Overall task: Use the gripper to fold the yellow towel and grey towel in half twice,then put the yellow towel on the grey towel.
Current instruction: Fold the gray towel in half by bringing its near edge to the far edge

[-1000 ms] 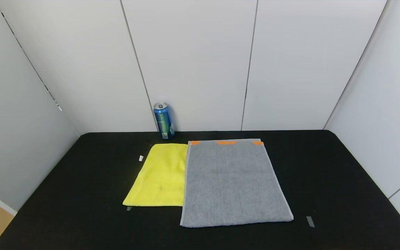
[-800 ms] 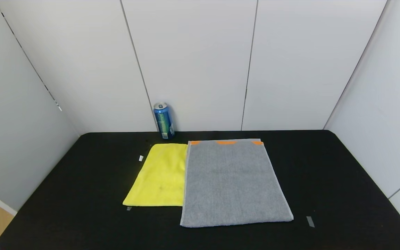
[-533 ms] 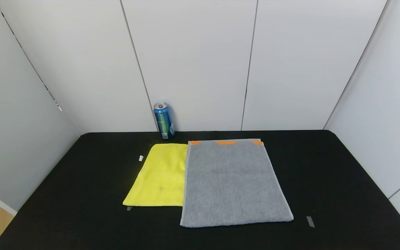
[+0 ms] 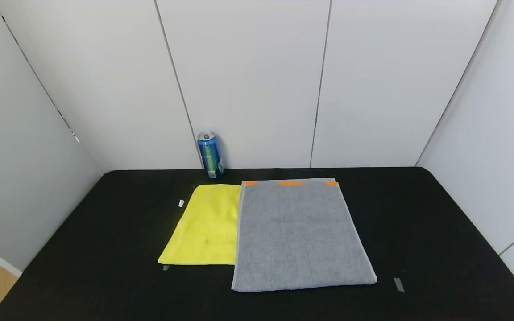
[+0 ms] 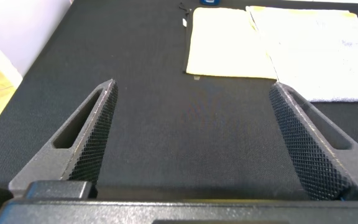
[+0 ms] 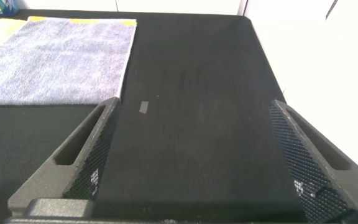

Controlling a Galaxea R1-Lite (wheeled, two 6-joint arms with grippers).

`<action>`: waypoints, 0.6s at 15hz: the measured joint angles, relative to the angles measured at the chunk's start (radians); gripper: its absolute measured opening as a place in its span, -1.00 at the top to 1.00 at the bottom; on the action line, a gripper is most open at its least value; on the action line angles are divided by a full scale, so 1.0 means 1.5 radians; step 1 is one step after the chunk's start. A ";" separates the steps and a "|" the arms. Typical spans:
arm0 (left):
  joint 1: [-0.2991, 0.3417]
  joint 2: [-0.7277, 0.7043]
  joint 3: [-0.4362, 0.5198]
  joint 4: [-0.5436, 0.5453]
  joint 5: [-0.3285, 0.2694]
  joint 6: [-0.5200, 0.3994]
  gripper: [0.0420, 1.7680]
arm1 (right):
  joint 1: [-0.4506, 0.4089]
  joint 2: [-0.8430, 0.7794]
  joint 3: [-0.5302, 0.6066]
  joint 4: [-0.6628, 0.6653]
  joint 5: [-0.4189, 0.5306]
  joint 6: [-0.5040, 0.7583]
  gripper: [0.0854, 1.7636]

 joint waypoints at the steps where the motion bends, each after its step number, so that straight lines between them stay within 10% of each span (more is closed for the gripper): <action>1: 0.000 0.000 0.000 0.000 0.000 0.000 -0.94 | 0.000 0.000 0.000 -0.001 -0.001 0.001 -0.94; 9: 0.000 0.000 0.000 0.000 0.000 0.000 -0.94 | 0.000 0.000 -0.001 0.001 -0.001 0.003 -0.94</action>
